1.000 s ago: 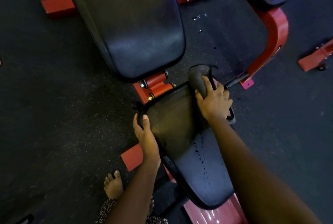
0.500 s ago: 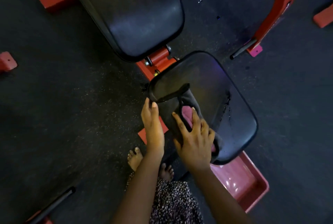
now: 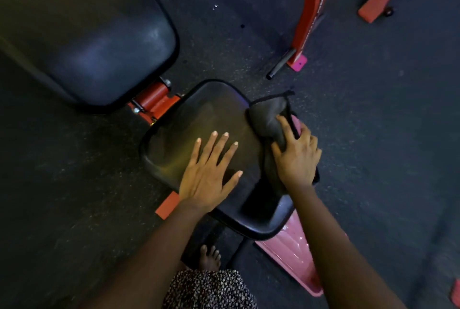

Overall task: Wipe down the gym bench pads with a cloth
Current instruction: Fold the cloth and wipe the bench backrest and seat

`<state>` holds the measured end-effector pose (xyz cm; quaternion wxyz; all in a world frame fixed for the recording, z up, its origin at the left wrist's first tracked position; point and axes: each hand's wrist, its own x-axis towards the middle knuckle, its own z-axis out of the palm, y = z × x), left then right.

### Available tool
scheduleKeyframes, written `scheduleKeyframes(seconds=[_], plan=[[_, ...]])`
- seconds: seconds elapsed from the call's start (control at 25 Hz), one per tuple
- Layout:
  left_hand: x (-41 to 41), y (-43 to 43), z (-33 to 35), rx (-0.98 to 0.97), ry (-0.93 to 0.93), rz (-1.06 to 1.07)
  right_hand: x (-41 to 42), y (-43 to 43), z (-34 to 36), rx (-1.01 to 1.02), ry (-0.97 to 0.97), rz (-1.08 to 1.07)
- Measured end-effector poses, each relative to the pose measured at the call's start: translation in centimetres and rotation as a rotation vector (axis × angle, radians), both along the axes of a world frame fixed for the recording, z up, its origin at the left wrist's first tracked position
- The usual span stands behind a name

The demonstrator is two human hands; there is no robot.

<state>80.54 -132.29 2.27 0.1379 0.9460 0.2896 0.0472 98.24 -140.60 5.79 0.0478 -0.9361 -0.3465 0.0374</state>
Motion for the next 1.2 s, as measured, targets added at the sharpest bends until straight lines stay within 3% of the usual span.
scheduleKeyframes(seconds=[0.24,0.52,0.68,0.84,1.04,1.2], plan=[[-0.2,0.1,0.3,0.04,0.054,-0.011,3.0,-1.4,-0.2,0.077,0.189,0.028],[0.1,-0.1,0.4,0.016,0.072,0.007,-6.8,-8.4,-0.9,0.308,0.177,-0.231],[0.1,-0.1,0.6,-0.031,0.052,0.018,-12.7,-10.2,-0.8,0.237,0.231,-0.205],[1.4,0.0,1.3,-0.118,-0.047,0.131,-8.4,-10.1,1.4,0.212,0.157,-0.052],[4.0,0.2,0.8,-0.048,0.085,0.141,0.5,-1.3,3.9,0.26,0.098,0.252],[4.1,0.1,0.6,-0.014,0.15,0.14,6.6,11.3,3.0,0.117,0.34,0.533]])
